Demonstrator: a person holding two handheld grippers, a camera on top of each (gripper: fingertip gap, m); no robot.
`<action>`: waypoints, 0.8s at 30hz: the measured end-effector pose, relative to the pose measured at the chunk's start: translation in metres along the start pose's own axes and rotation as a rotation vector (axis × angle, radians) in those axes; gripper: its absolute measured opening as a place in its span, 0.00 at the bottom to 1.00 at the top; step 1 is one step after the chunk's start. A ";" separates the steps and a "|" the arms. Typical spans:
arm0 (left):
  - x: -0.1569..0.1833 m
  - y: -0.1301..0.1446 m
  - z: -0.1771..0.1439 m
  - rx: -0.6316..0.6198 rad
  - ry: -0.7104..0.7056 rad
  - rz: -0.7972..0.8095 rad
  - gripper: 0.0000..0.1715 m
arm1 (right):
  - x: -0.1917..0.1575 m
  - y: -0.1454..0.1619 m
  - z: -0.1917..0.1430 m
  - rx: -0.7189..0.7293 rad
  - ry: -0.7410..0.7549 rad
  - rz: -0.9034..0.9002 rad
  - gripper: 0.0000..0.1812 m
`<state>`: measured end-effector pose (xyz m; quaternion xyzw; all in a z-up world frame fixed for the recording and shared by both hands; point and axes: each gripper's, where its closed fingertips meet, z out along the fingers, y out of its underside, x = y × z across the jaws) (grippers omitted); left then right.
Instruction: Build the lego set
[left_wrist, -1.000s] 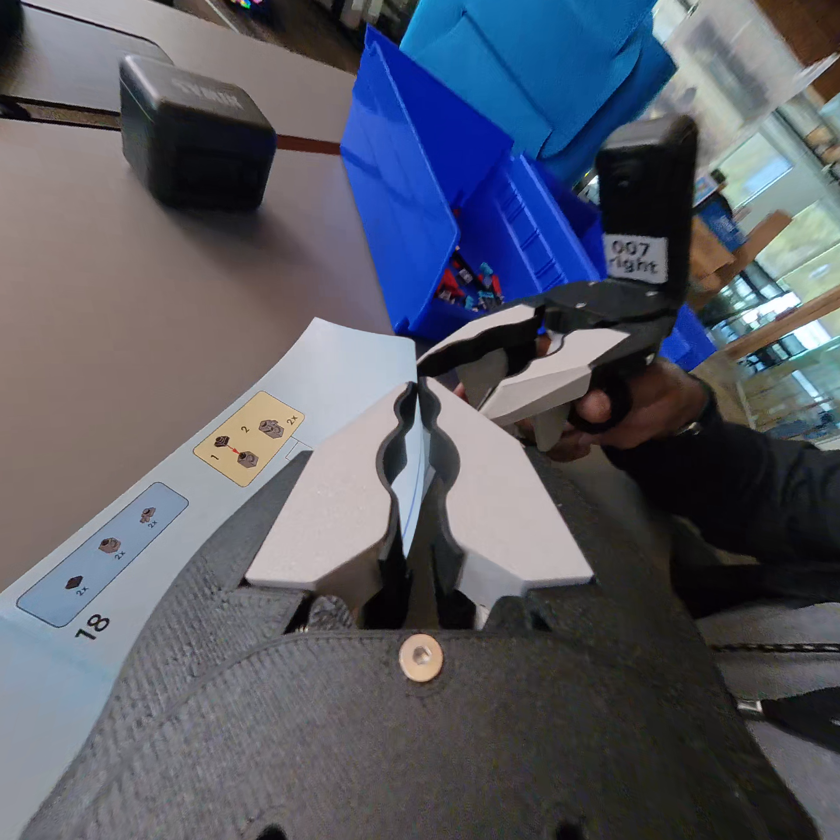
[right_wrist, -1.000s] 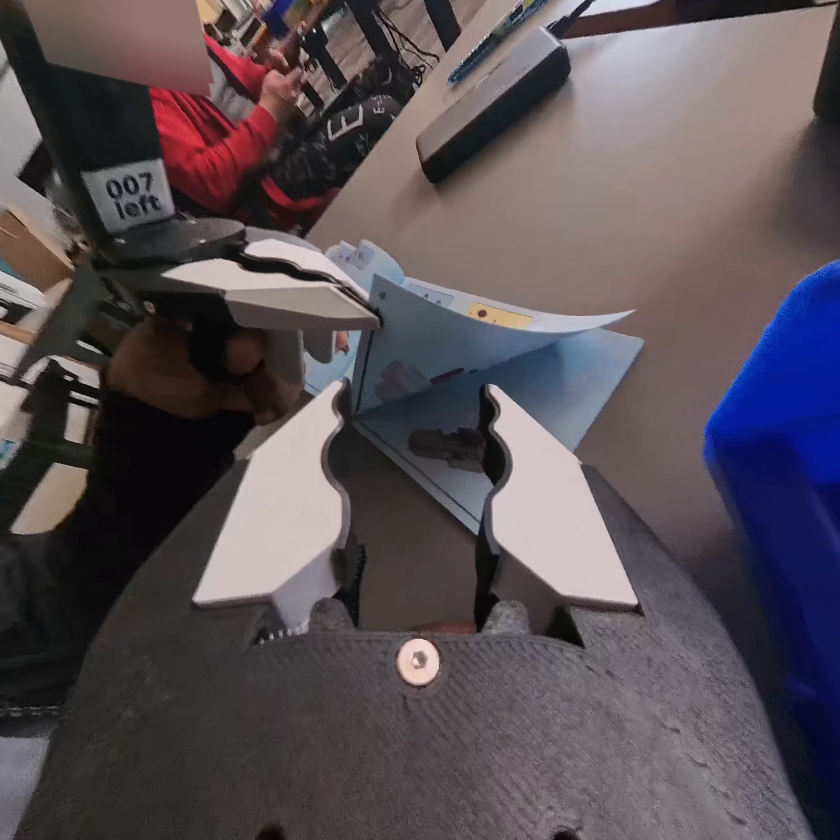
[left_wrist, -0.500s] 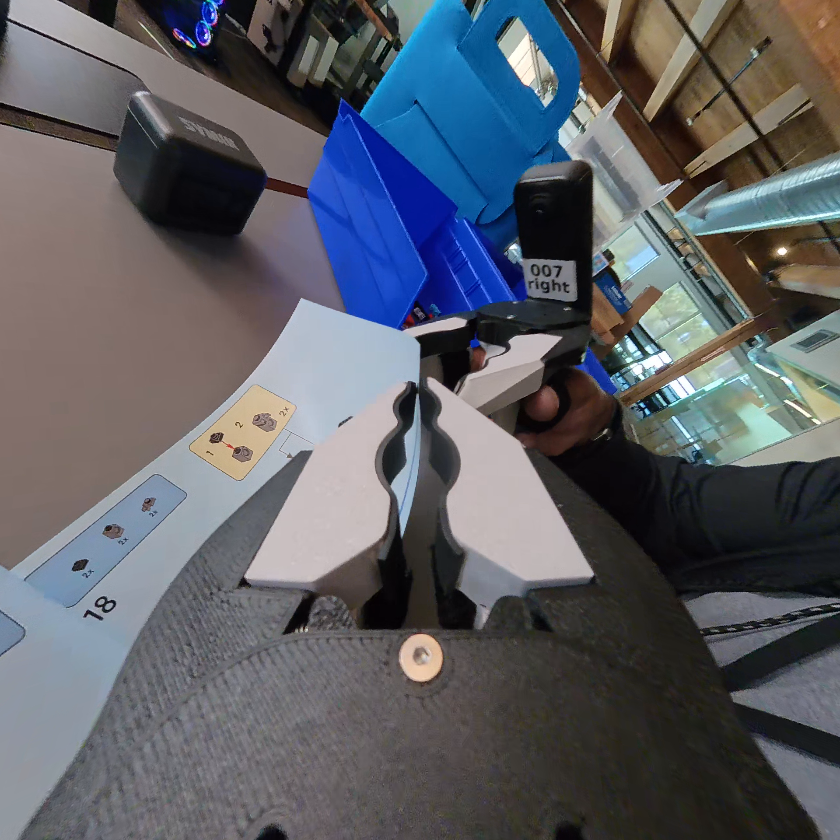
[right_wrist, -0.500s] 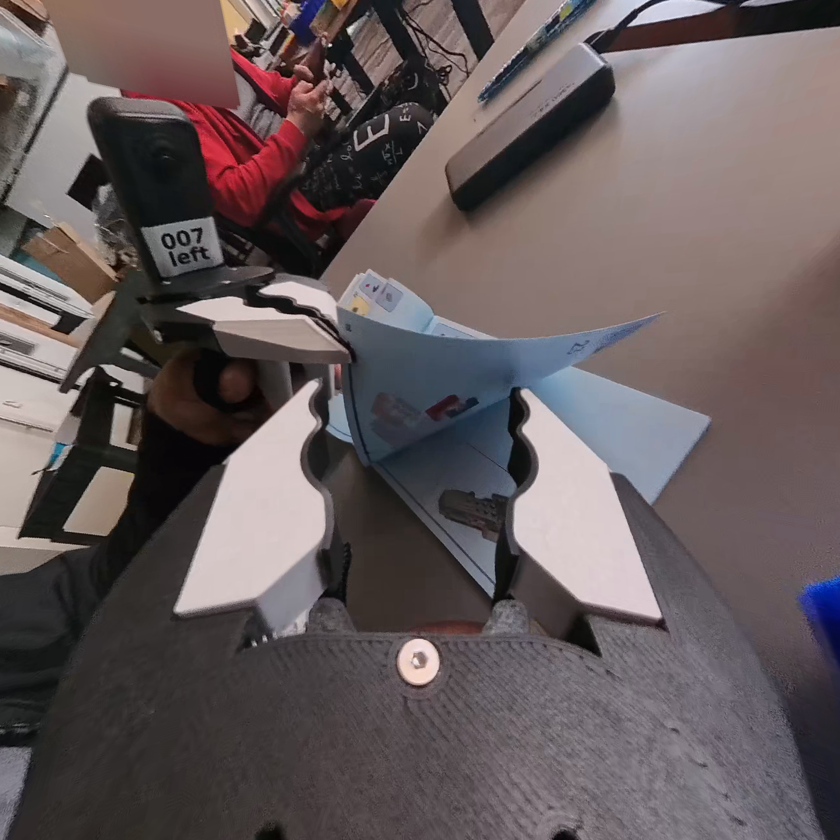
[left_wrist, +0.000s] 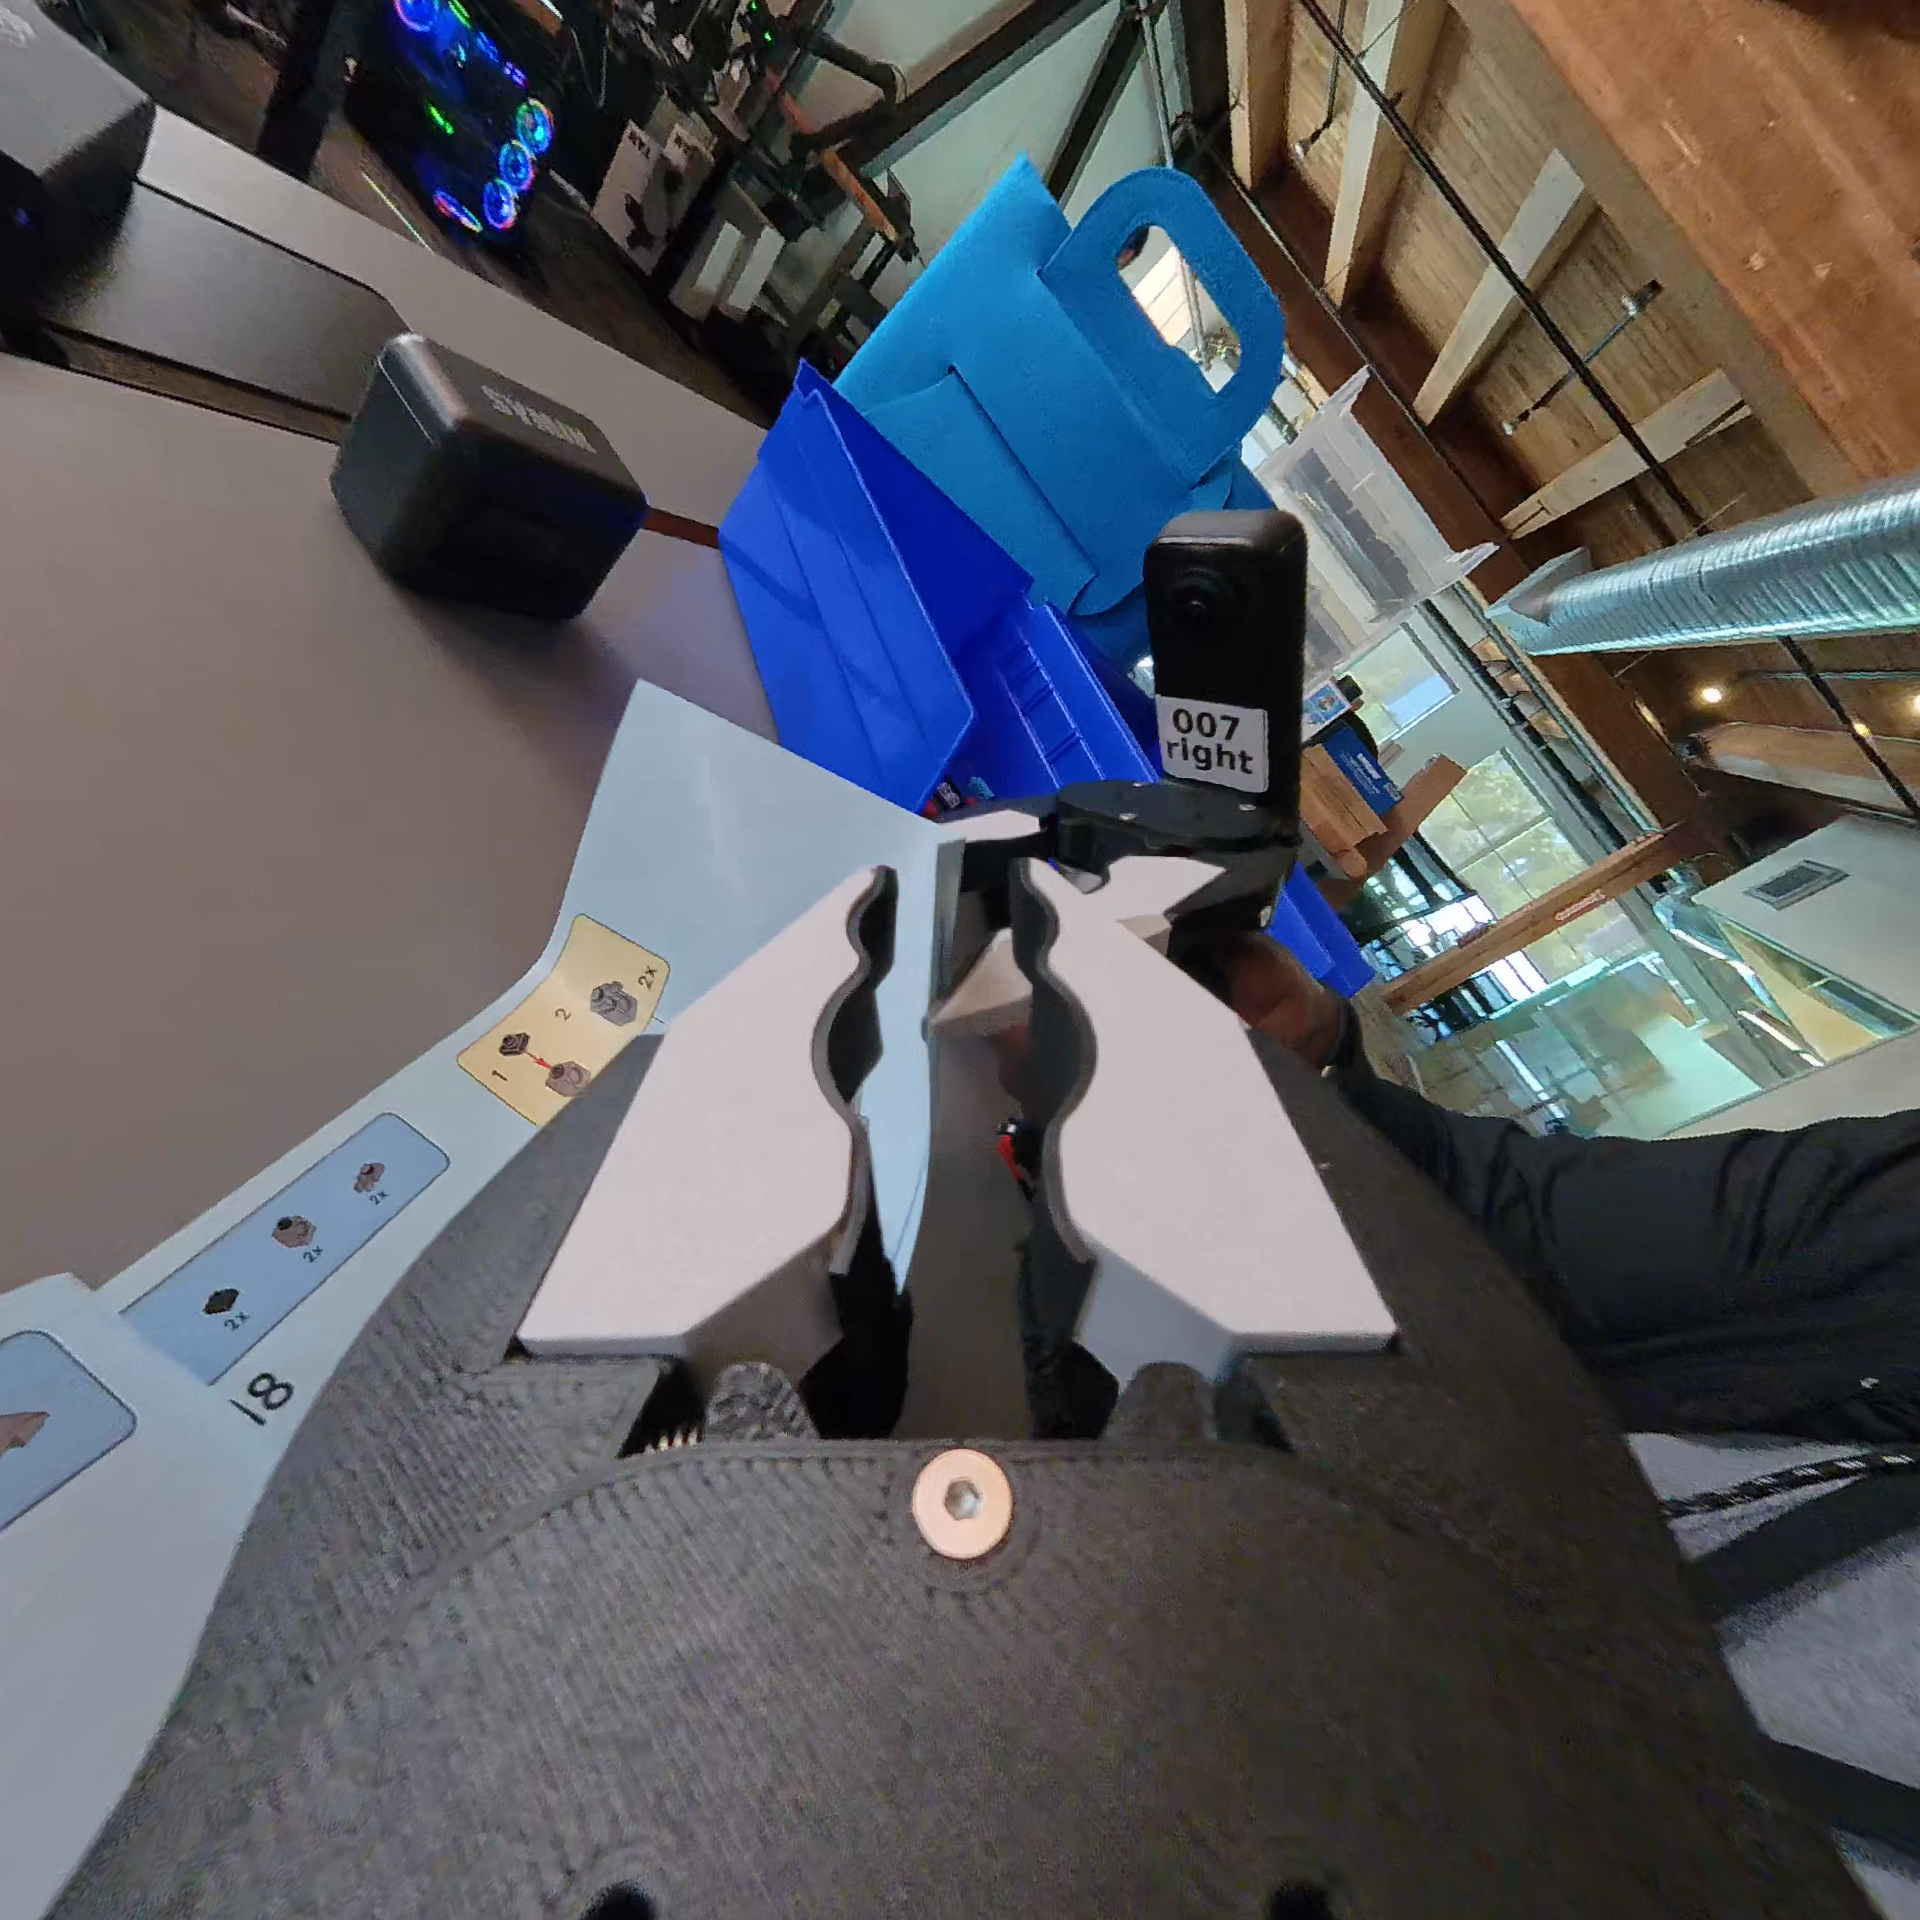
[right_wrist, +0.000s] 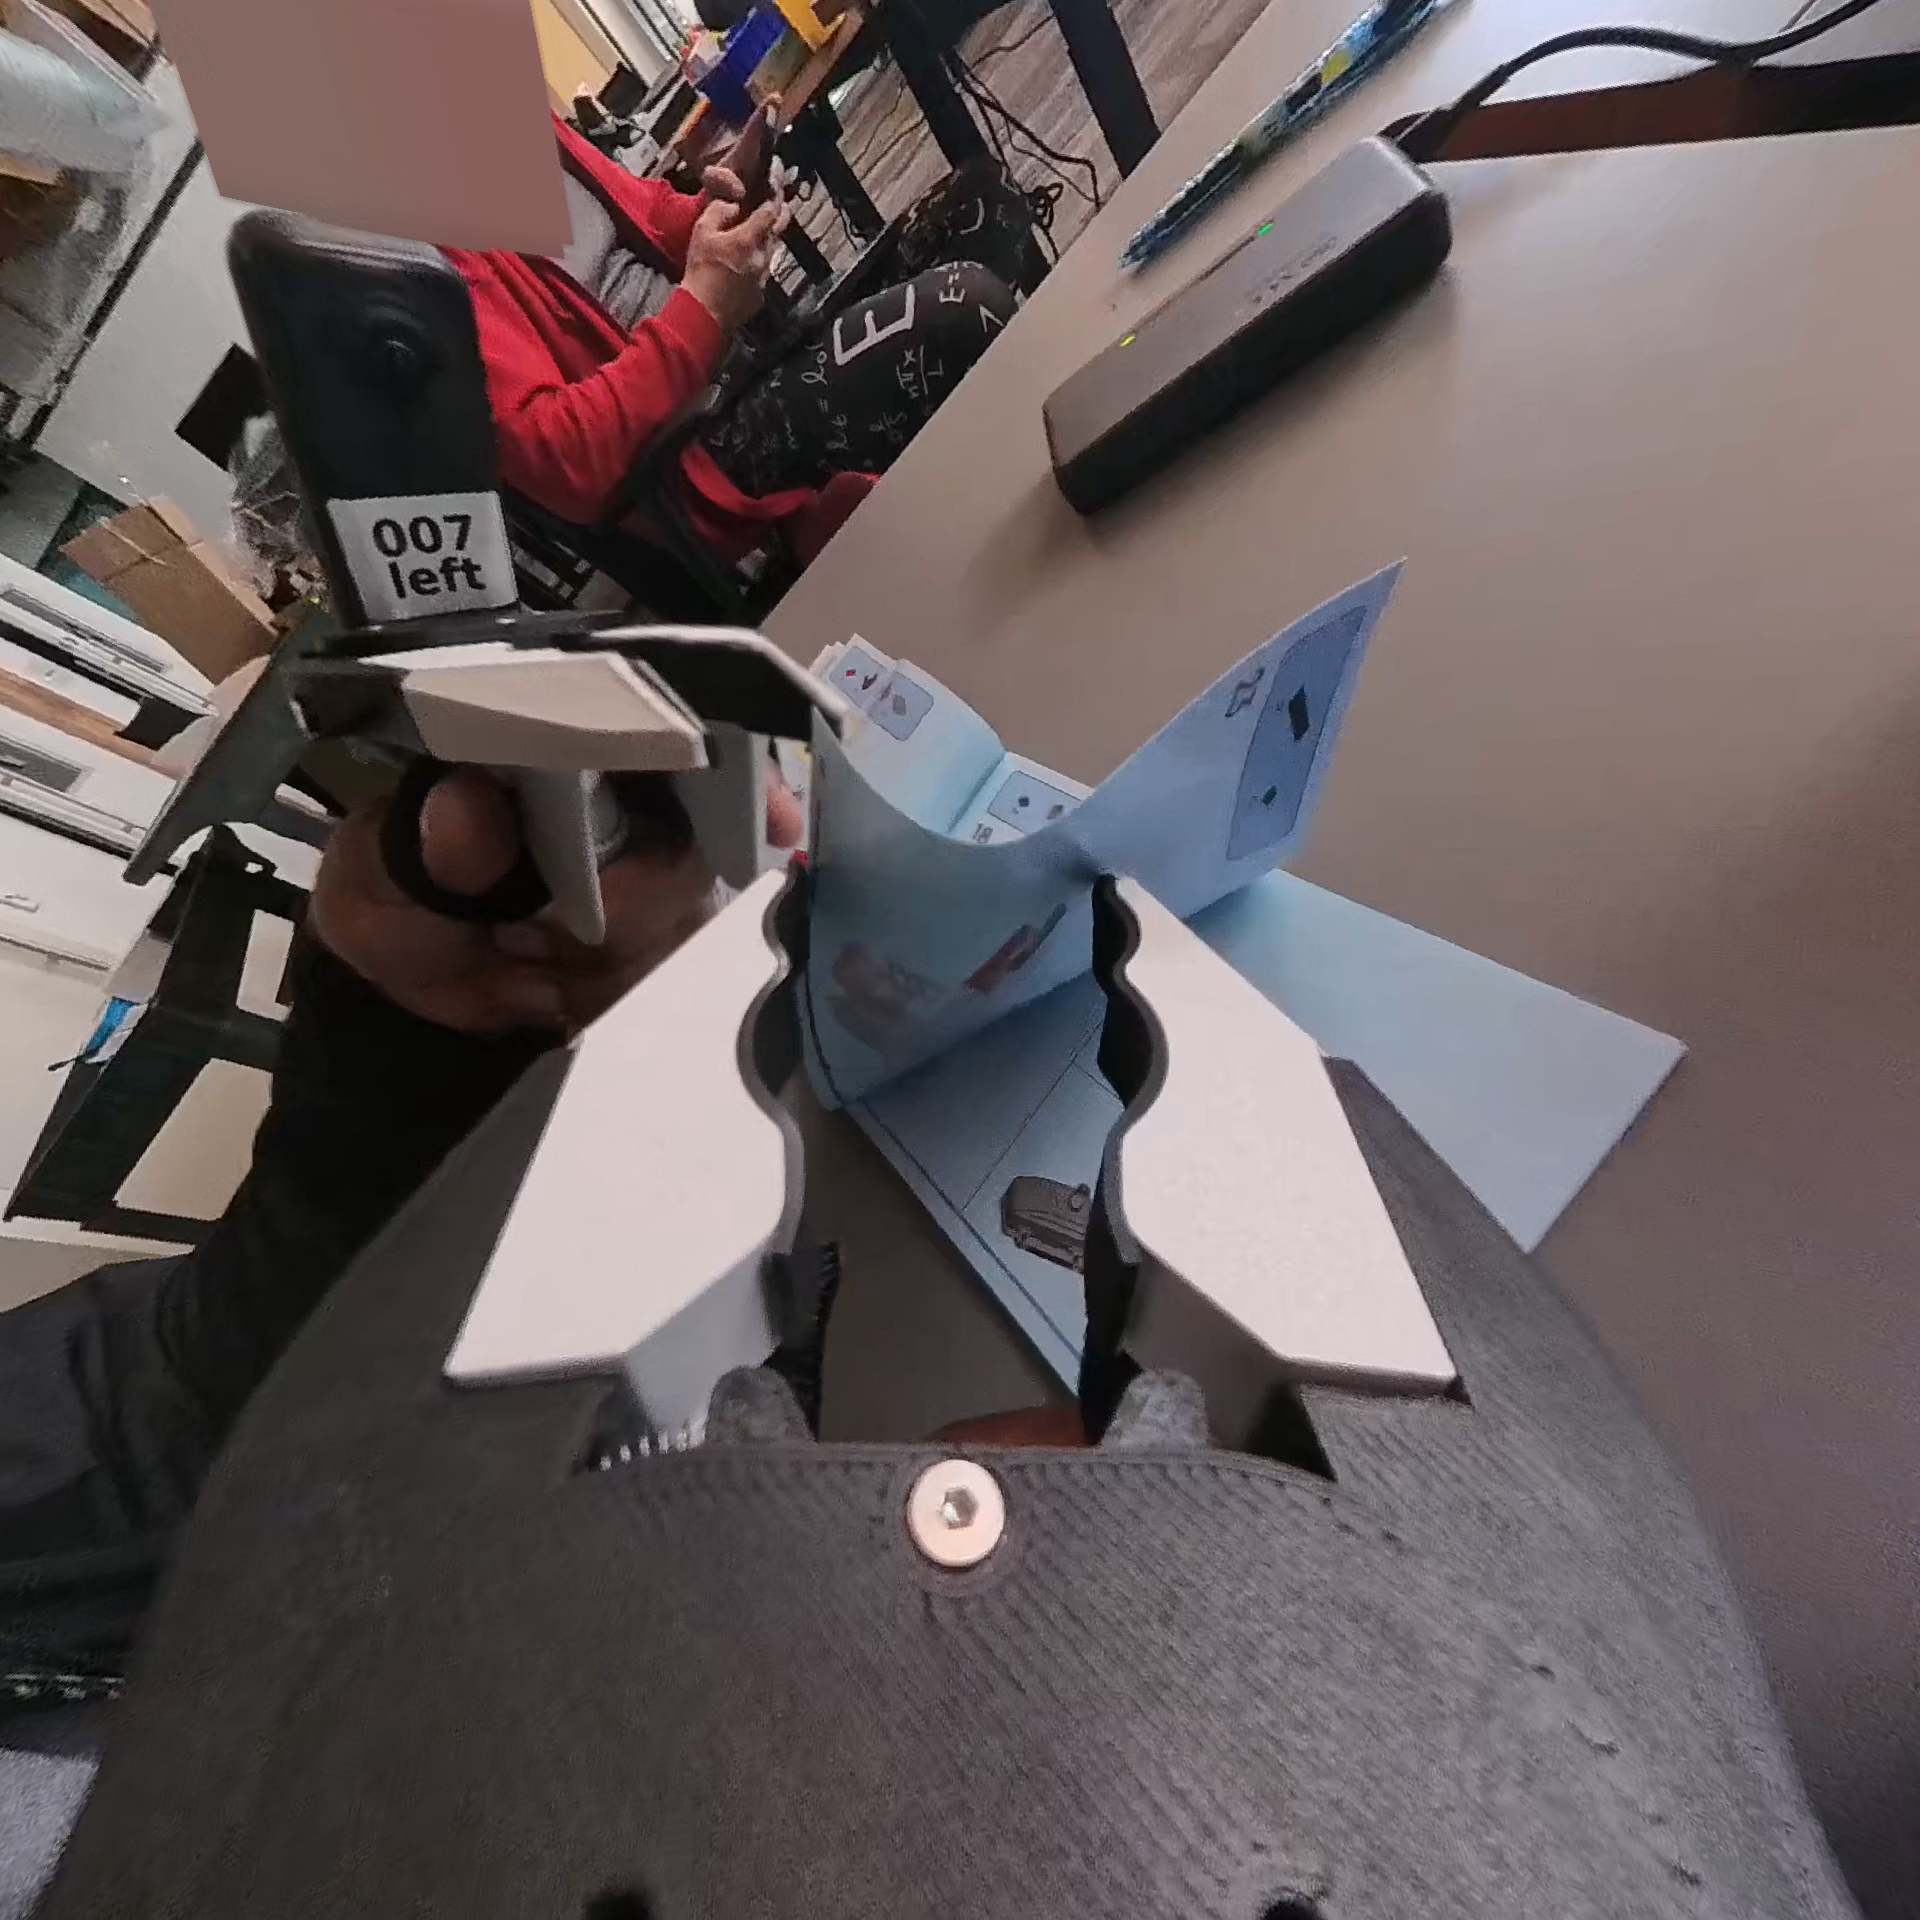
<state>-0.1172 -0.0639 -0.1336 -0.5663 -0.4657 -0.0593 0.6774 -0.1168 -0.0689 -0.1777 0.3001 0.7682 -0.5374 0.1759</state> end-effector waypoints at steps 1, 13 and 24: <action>-0.001 0.001 0.000 -0.005 -0.013 0.012 0.13 | -0.002 0.001 0.000 -0.007 -0.006 -0.009 0.32; 0.001 0.005 0.002 -0.023 0.003 0.040 0.00 | -0.008 0.004 -0.004 -0.021 -0.020 -0.050 0.29; 0.003 0.001 0.001 0.012 0.042 -0.017 0.00 | -0.016 -0.008 -0.011 0.054 -0.102 0.033 0.36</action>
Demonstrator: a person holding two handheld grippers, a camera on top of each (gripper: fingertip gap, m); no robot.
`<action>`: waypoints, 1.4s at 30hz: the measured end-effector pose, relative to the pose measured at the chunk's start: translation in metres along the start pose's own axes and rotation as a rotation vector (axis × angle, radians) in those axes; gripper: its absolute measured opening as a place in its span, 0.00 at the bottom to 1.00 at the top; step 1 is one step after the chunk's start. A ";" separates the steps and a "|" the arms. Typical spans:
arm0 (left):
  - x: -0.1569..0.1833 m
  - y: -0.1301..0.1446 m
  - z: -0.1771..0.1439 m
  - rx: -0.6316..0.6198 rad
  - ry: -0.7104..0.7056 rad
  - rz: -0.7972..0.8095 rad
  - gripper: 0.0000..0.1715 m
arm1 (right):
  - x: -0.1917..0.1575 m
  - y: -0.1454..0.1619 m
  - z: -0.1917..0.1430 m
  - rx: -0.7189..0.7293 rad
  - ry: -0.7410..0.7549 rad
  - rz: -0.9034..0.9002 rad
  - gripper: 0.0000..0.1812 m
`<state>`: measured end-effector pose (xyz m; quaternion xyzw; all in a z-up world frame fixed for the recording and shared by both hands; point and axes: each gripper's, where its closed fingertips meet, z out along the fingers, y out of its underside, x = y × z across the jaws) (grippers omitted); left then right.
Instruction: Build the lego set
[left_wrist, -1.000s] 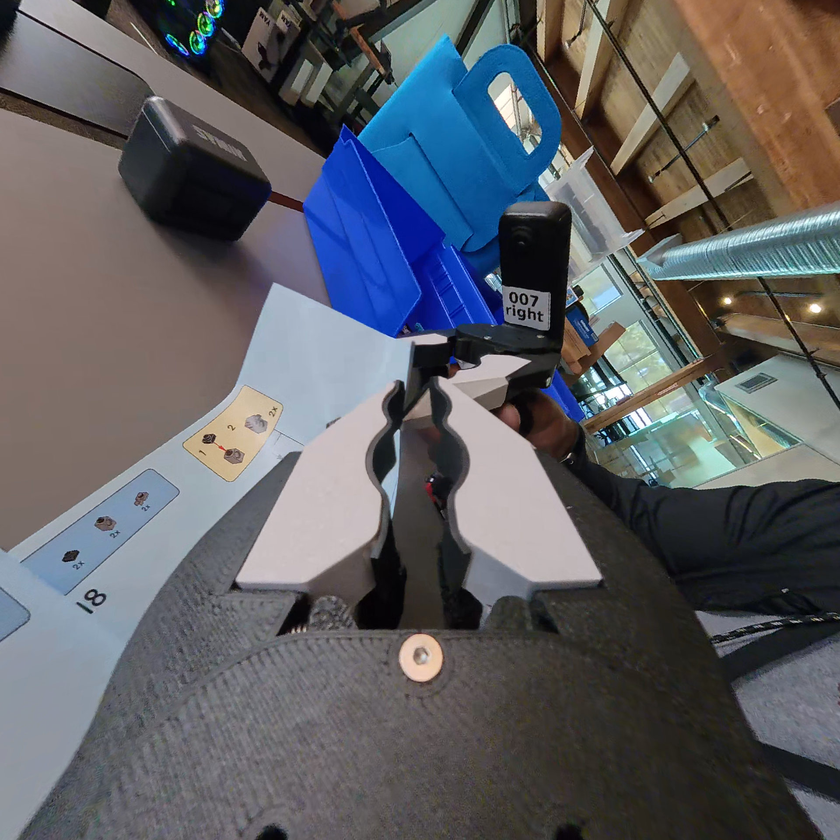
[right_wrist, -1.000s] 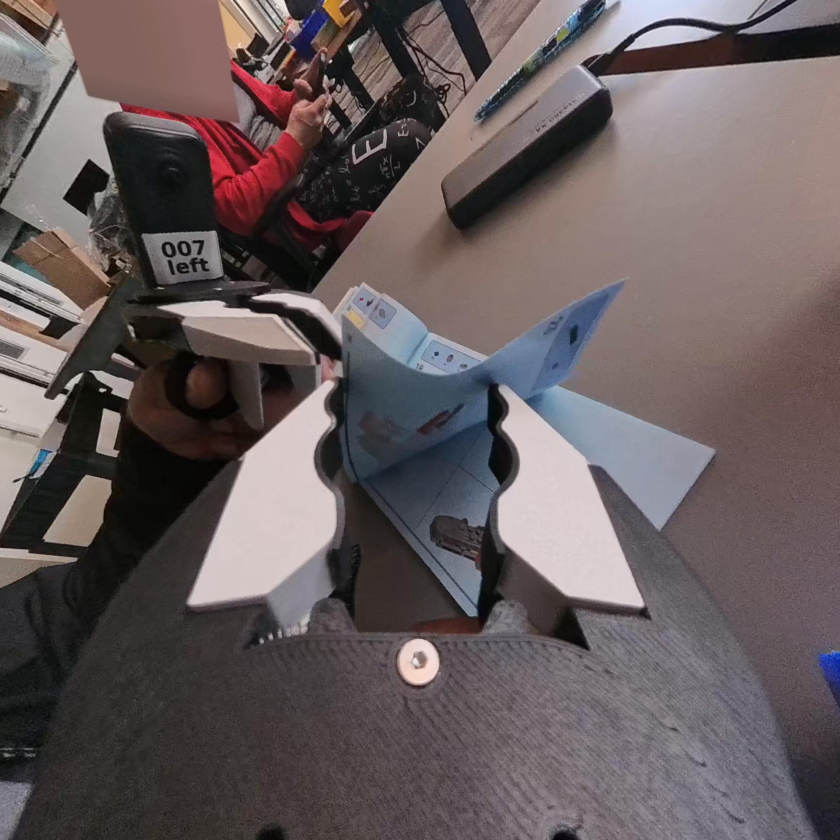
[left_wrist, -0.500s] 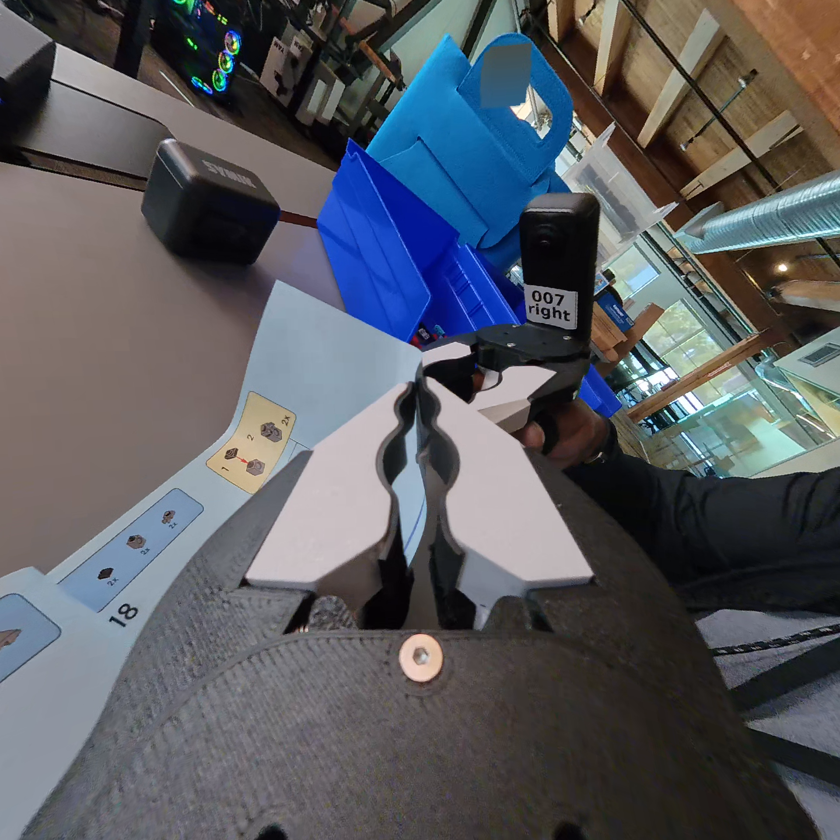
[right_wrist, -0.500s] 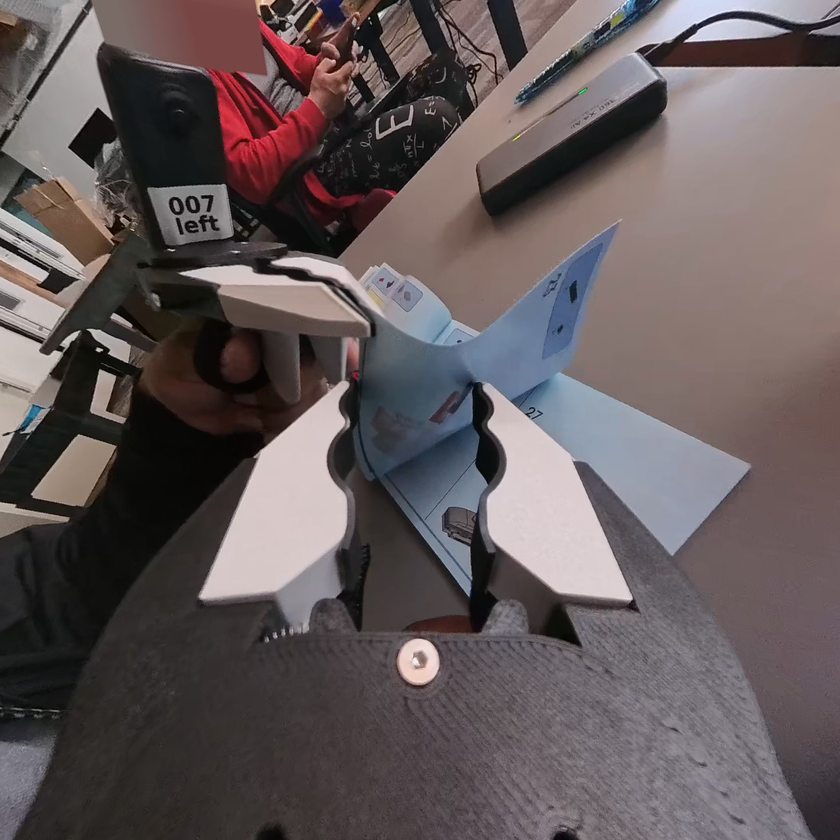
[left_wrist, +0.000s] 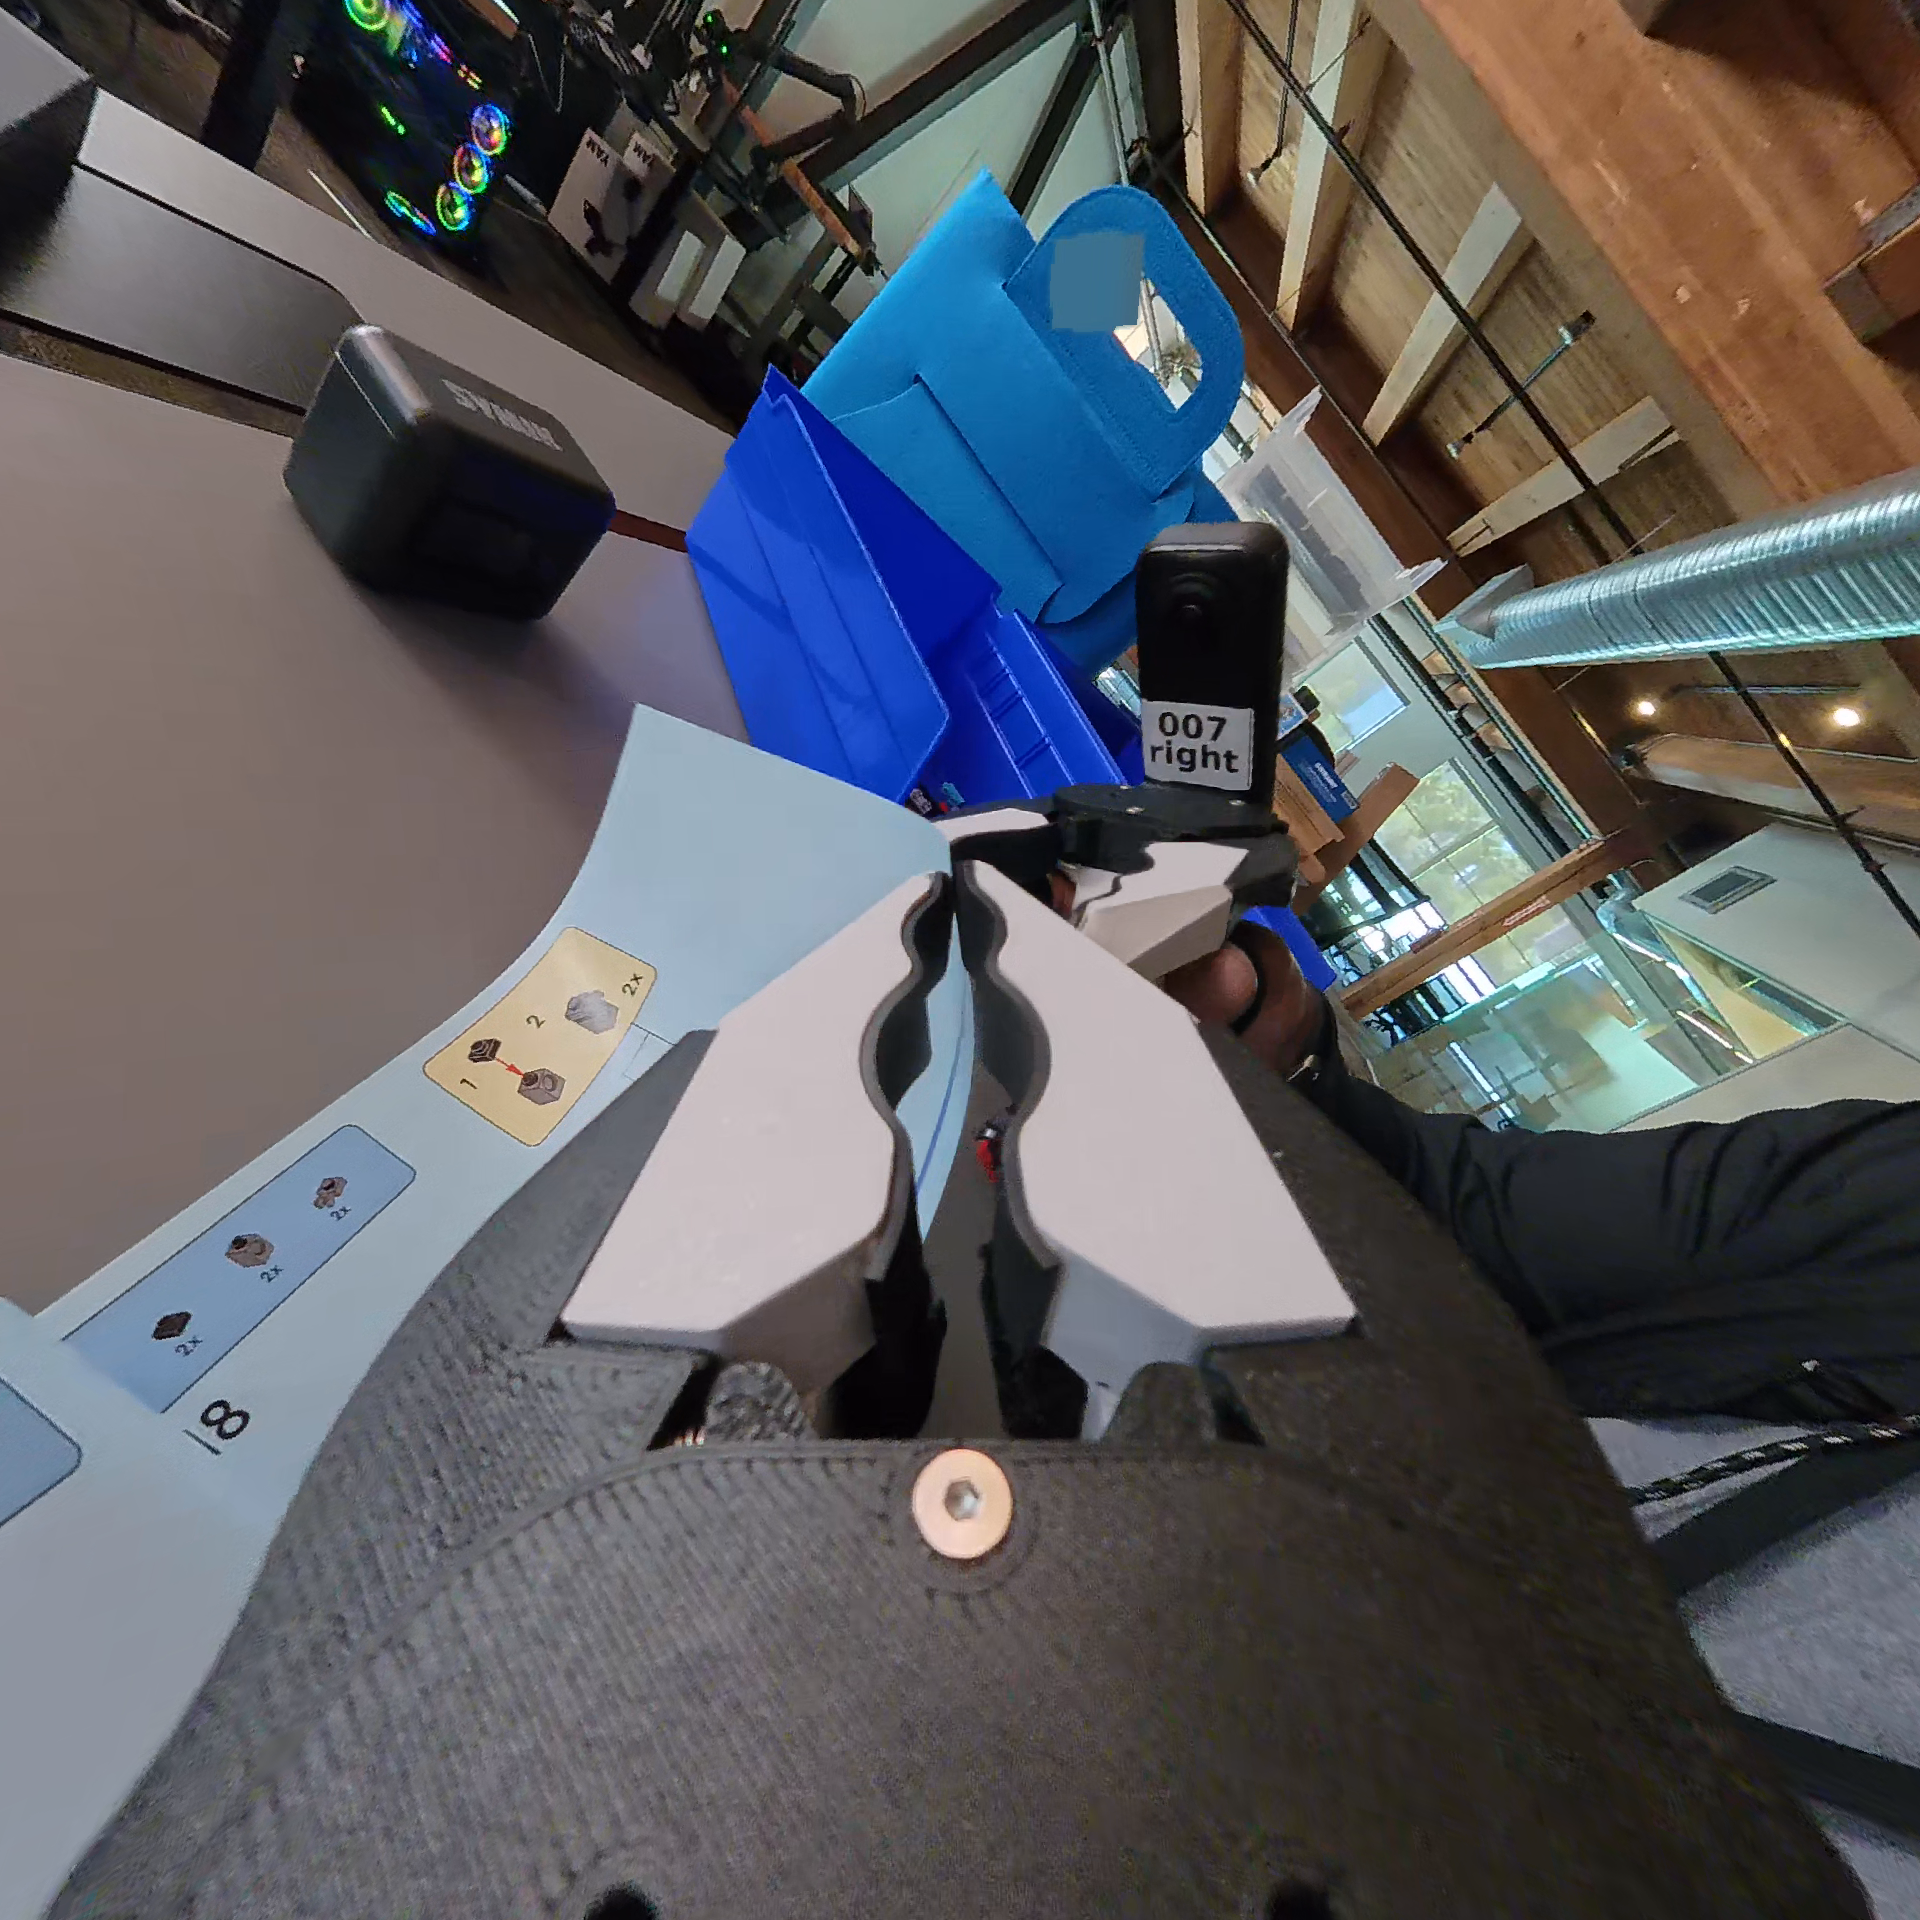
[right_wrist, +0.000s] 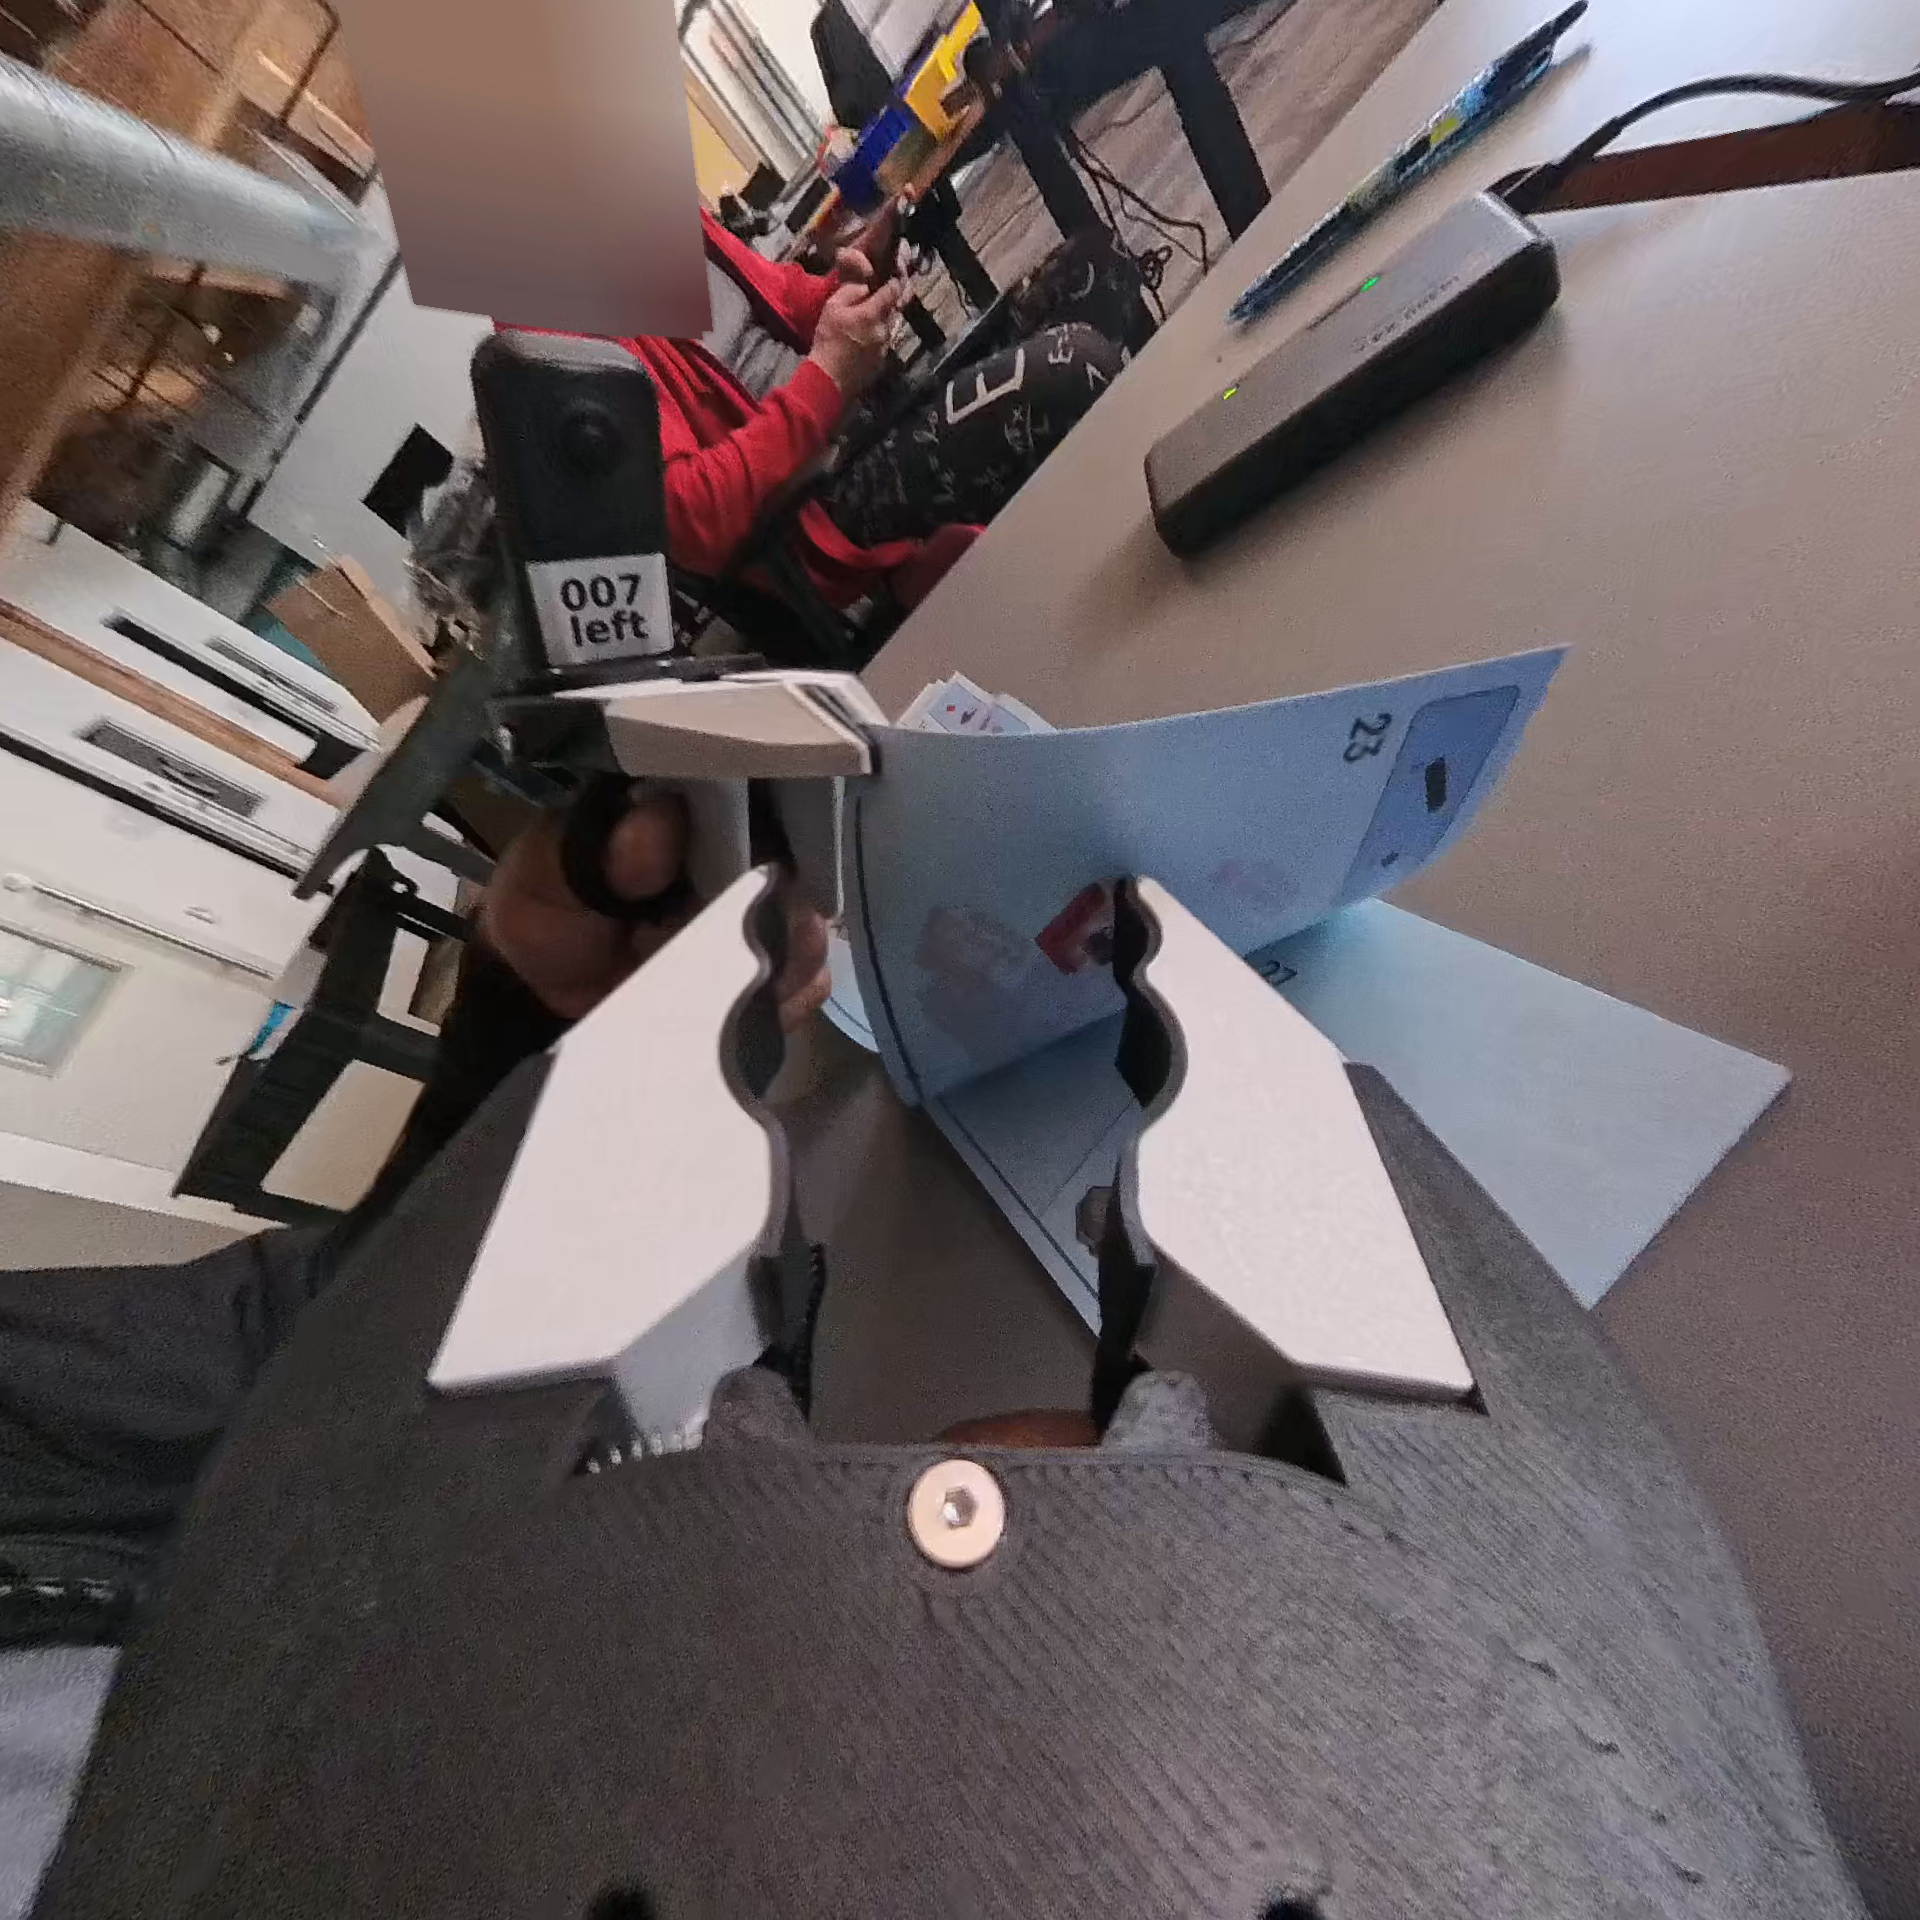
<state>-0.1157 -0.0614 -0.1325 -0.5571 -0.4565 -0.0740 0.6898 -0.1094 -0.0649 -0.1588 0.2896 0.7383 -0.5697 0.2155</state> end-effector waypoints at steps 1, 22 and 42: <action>0.001 0.001 0.001 -0.003 0.006 -0.003 0.00 | 0.002 -0.001 0.000 0.006 0.007 0.007 0.37; 0.000 -0.001 -0.001 0.009 0.019 -0.033 0.00 | 0.003 -0.003 -0.001 0.031 -0.019 0.043 0.21; 0.004 0.003 0.002 -0.006 0.046 -0.032 0.00 | 0.000 -0.004 -0.002 0.034 -0.034 0.049 0.20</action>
